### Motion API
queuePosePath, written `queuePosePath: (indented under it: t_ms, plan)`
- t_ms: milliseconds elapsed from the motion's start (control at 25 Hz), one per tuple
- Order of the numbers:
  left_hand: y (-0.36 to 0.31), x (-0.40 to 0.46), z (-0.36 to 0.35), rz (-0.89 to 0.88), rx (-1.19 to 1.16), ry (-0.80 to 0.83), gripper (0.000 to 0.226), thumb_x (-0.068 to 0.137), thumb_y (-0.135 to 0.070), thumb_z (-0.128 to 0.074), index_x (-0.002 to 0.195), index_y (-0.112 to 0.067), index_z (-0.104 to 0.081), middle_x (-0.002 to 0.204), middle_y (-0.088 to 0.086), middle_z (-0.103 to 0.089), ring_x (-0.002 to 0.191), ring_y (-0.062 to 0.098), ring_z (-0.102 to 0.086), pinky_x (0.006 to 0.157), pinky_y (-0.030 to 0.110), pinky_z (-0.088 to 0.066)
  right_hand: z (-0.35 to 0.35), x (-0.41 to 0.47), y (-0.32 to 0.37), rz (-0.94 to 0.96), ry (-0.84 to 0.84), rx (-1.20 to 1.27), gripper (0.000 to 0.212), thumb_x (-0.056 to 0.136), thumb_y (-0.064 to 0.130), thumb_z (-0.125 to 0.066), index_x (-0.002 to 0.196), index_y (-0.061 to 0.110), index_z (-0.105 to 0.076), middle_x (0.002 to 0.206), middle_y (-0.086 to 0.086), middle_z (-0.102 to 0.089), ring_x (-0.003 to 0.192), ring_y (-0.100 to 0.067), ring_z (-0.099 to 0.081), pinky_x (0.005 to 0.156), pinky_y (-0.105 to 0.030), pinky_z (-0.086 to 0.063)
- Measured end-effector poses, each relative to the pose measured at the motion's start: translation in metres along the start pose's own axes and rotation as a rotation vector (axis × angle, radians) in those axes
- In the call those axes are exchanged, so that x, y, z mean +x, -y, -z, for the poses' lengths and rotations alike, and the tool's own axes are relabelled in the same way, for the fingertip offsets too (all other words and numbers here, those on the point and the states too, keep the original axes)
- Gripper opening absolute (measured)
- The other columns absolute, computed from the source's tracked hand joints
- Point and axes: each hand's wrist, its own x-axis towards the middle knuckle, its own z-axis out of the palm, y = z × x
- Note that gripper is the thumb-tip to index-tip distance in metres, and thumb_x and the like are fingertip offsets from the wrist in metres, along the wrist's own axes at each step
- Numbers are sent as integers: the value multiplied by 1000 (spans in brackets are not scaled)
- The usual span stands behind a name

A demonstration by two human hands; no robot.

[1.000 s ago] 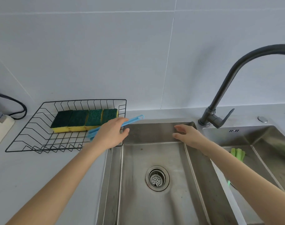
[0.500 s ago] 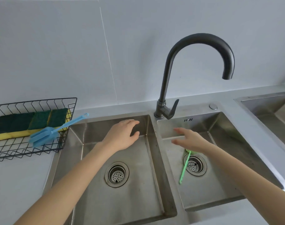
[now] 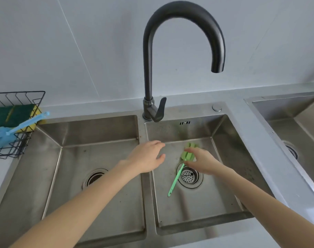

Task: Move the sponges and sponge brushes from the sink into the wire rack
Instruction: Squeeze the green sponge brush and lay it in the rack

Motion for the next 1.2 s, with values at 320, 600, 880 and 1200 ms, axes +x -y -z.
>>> queuePosePath:
  t_ms: [320, 600, 880, 1200]
  plan:
    - [-21, 48, -78, 173, -43, 241, 42, 91, -31, -41, 122, -4, -47, 129, 13, -52, 116, 29, -51, 96, 44, -45, -37, 38, -47, 29, 116, -57, 51, 86, 16, -50, 136, 14, -38, 135, -12, -47, 124, -28, -45, 100, -33, -38]
    - [-25, 72, -137, 365, -154, 282, 38, 89, -26, -46, 120, -5, -50, 123, 15, -57, 109, 32, -56, 87, 38, -48, -67, 70, -67, 83, 172, -91, 48, 85, 8, -45, 133, 14, -43, 134, -12, -45, 119, -34, -49, 99, -40, -41]
    - [-20, 75, -177, 508, -261, 319, 34, 86, -24, -49, 113, -4, -47, 121, 17, -51, 110, 34, -51, 90, 41, -44, -93, 89, -85, 174, 126, -144, 39, 85, 1, -40, 121, 12, -52, 130, -8, -48, 110, -34, -54, 88, -40, -43]
    - [-22, 75, -183, 552, -378, 288, 29, 86, -18, -48, 112, -6, -51, 119, 14, -56, 108, 30, -53, 90, 38, -45, -102, 87, -85, 103, -65, -12, 32, 84, -3, -41, 108, 7, -59, 117, -12, -53, 96, -39, -58, 74, -45, -47]
